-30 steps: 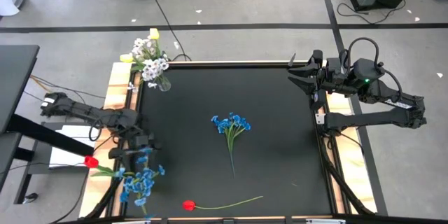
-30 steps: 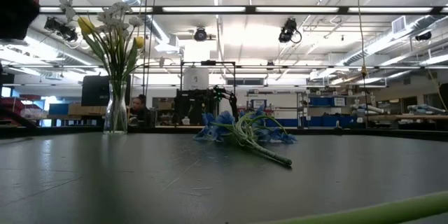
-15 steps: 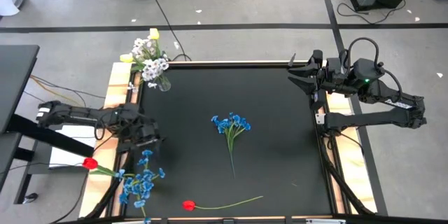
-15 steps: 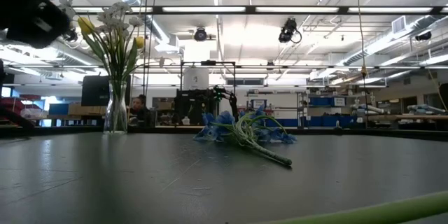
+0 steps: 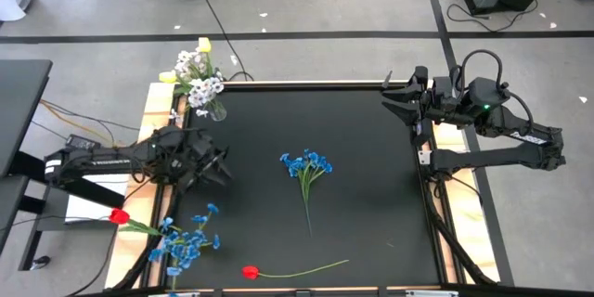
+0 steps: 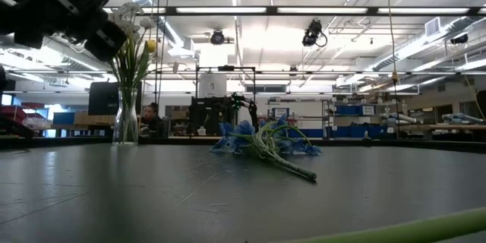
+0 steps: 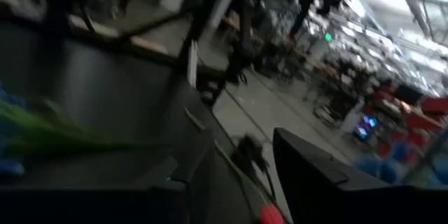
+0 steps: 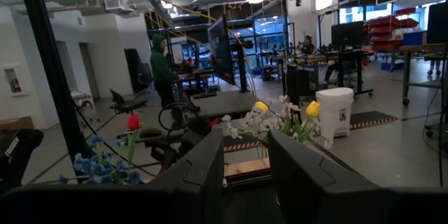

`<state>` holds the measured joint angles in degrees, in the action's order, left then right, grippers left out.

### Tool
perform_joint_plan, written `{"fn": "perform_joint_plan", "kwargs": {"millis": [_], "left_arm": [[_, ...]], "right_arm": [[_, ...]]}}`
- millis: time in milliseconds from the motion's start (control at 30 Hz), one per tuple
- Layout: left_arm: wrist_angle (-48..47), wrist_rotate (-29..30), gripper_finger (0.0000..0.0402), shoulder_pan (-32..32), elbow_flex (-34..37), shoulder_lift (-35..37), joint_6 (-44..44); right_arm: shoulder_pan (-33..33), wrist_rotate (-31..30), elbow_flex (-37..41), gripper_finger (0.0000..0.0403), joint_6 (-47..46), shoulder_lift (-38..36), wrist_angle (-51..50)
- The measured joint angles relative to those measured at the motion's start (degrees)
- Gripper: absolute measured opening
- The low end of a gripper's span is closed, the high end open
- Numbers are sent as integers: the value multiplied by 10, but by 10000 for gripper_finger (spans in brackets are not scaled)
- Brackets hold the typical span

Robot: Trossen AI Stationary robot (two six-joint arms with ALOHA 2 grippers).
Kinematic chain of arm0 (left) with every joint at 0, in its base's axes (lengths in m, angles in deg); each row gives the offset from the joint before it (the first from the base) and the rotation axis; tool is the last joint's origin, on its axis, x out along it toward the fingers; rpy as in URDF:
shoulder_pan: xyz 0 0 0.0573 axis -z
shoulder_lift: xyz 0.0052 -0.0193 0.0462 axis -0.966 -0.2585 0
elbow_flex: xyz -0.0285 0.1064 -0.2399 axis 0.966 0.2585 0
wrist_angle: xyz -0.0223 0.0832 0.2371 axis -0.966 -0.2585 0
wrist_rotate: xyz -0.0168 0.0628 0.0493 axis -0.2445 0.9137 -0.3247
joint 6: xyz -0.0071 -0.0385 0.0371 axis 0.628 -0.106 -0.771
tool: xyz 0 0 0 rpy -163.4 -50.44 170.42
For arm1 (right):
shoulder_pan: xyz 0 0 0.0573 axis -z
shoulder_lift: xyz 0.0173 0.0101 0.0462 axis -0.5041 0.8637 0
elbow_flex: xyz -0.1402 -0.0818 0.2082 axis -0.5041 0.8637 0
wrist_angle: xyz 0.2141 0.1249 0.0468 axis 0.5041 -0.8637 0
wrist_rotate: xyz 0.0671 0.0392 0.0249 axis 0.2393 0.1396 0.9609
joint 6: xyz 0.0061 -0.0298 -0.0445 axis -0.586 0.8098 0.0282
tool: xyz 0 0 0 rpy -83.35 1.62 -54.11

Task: Sort flowers into vase by color
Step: Put the blue flowers into the yellow vase

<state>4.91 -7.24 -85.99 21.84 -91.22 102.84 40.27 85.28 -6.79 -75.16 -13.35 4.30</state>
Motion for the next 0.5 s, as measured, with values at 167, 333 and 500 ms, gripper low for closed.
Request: {"fn": "perform_joint_plan", "kwargs": {"millis": [167, 333, 500], "left_arm": [[120, 20, 128, -22, 0, 0, 44], [186, 20, 103, -24, 0, 0, 41], [187, 41, 73, -23, 0, 0, -21]], "right_arm": [[0, 0, 0, 122, 0, 0, 0], [0, 0, 0, 122, 0, 0, 0], [0, 0, 0, 122, 0, 0, 0]]}}
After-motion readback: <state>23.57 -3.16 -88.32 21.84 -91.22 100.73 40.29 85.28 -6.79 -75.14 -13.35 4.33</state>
